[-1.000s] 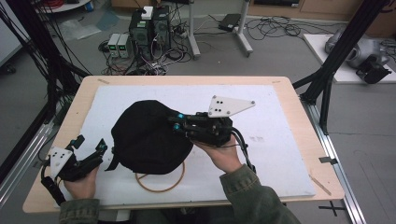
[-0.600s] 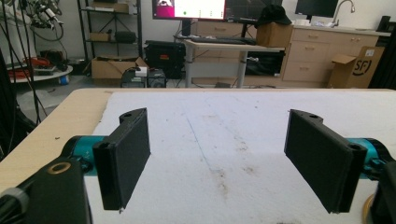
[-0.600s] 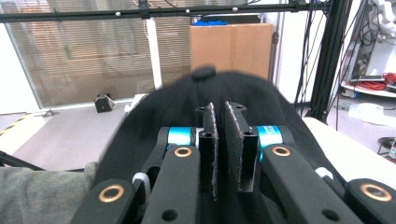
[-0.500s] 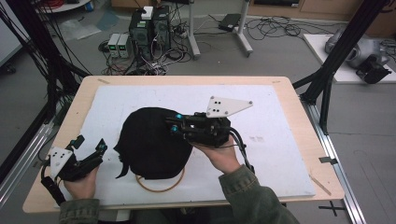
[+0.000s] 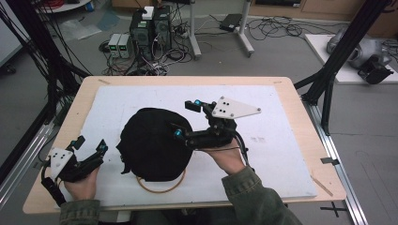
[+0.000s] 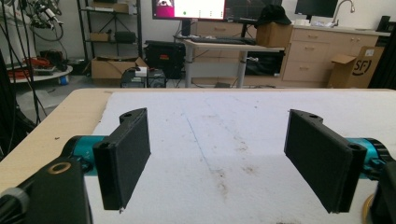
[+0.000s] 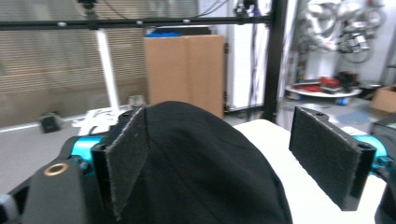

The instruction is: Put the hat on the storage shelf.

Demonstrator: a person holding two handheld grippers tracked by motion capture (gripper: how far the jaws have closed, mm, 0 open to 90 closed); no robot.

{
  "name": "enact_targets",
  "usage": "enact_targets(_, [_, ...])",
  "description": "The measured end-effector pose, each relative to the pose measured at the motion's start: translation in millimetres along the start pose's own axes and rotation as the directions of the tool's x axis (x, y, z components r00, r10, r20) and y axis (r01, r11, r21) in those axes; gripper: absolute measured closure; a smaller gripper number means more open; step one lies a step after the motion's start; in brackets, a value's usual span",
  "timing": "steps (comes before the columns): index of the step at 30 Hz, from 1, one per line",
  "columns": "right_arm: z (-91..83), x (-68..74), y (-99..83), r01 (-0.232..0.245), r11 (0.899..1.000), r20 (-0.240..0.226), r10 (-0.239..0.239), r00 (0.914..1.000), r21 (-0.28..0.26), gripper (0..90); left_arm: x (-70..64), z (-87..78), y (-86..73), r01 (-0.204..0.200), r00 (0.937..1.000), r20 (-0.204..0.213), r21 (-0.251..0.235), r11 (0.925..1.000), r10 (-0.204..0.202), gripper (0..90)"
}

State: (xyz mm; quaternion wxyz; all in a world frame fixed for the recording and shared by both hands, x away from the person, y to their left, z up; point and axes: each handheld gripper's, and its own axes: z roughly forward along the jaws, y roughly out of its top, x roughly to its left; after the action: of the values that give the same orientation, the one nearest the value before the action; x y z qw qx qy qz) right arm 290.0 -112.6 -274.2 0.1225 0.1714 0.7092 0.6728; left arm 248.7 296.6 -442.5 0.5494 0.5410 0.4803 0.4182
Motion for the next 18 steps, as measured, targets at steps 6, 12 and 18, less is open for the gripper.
enact_targets(6, [-4.8,-0.4,-4.9,0.015,1.0,0.077,-0.015,0.997,0.002,12.1,0.2,-0.1,0.0,-0.004,1.0,-0.001,-0.002,1.0,0.004,22.7])
enact_targets(12, [-17.0,-6.9,-13.7,0.008,1.0,0.134,-0.009,0.9909,0.007,12.0,0.1,0.3,-0.2,-0.006,1.0,-0.003,-0.002,1.0,0.006,22.7])
enact_targets(18, [-32.6,-17.5,-26.2,-0.024,0.998,0.217,0.012,0.9761,0.052,12.0,-0.2,0.7,-0.3,-0.008,1.0,-0.005,0.002,1.0,0.008,22.7])
